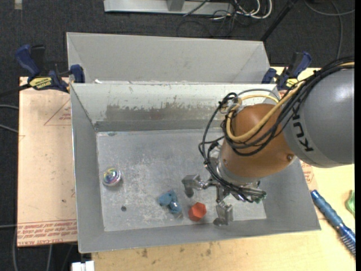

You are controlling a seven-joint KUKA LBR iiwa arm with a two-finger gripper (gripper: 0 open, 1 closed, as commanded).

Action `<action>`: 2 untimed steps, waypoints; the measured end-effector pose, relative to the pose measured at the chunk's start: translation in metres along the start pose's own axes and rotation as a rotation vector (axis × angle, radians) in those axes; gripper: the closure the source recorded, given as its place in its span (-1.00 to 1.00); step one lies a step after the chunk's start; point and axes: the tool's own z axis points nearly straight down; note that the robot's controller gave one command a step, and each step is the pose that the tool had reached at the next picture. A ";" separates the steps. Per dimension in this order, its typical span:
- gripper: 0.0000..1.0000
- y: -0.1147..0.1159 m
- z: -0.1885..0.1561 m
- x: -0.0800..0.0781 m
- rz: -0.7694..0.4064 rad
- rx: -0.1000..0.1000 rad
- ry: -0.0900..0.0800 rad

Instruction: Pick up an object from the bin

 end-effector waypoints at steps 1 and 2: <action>-1.00 0.001 0.049 -0.014 -0.209 0.001 -0.002; 1.00 0.002 0.049 -0.012 -0.207 -0.002 0.003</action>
Offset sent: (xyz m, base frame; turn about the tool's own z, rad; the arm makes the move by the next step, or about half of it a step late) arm 0.0082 0.0084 -0.0489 -0.2115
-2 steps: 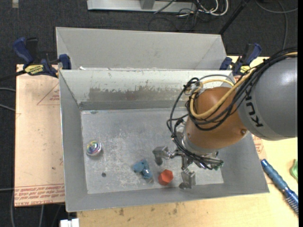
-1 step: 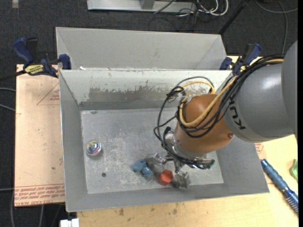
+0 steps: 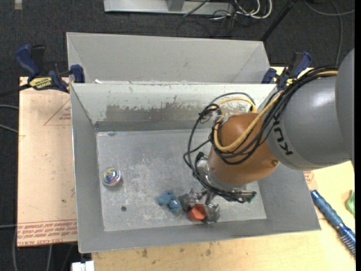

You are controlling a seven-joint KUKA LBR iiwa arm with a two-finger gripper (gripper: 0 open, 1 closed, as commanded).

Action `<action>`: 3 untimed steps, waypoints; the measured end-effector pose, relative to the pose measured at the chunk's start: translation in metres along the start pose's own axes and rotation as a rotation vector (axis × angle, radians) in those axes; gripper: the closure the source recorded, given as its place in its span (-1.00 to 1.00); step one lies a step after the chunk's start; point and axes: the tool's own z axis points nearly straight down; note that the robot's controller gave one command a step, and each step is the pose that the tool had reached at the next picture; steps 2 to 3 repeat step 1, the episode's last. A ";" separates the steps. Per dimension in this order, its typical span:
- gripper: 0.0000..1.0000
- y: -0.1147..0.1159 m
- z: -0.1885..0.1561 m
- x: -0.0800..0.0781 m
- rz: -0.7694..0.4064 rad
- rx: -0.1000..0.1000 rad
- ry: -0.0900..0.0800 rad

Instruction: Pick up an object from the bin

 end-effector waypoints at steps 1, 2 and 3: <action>1.00 0.002 -0.127 0.003 -0.001 0.006 -0.006; 1.00 0.002 -0.127 0.003 -0.001 0.006 -0.006; 1.00 0.002 -0.127 0.003 -0.001 0.006 -0.006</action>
Offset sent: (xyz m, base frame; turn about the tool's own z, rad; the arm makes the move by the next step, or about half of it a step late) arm -0.0055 -0.0021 0.1233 -0.0047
